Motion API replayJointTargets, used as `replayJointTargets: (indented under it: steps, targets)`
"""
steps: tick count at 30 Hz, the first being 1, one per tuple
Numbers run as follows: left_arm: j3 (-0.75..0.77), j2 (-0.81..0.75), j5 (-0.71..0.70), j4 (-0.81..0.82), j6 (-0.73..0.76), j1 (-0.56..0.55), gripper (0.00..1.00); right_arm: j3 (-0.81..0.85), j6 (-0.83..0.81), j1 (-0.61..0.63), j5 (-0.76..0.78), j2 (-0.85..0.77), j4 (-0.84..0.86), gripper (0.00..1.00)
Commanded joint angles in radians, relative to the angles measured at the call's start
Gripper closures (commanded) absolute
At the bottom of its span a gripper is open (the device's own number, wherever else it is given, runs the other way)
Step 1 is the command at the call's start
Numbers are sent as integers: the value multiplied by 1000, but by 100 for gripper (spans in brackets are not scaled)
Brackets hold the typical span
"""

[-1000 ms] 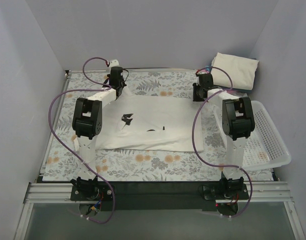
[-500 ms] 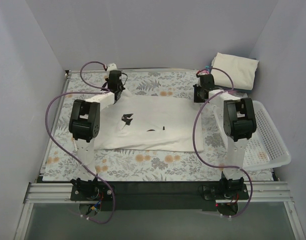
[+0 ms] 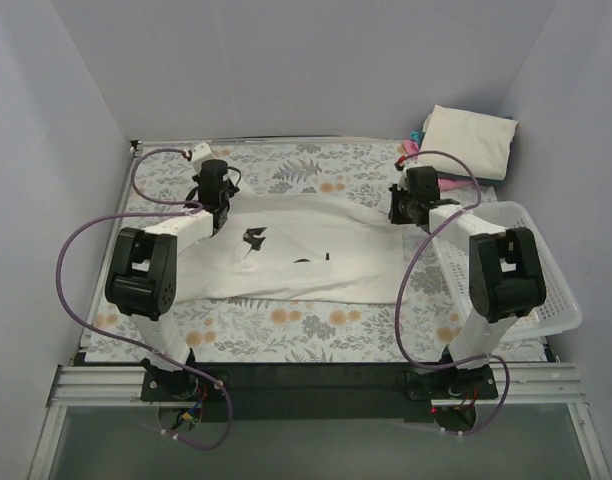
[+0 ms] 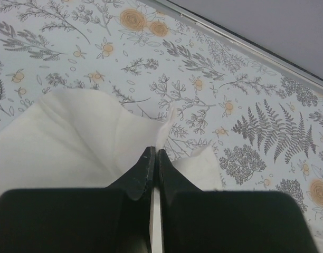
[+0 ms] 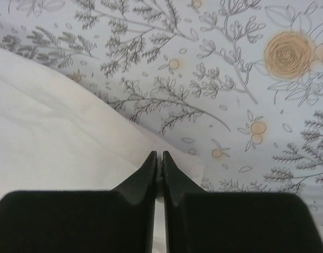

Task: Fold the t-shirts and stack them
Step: Fold the tshirt

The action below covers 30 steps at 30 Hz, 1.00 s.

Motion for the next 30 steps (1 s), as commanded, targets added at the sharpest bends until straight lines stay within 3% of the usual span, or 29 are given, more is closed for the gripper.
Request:
replayJointTargets:
  steps: [1,15,30]
  targets:
    - [-95,-94,-22,23,-43,-9,100,-72,8,30,27,-73,38,99]
    - [-402,-419,-41,-41,-142,-38,100,-325,35,112,127,-310,74,99]
    - [-575,-594,-53,-80,-221,-92,100,-457,60,127,184,-440,75,99]
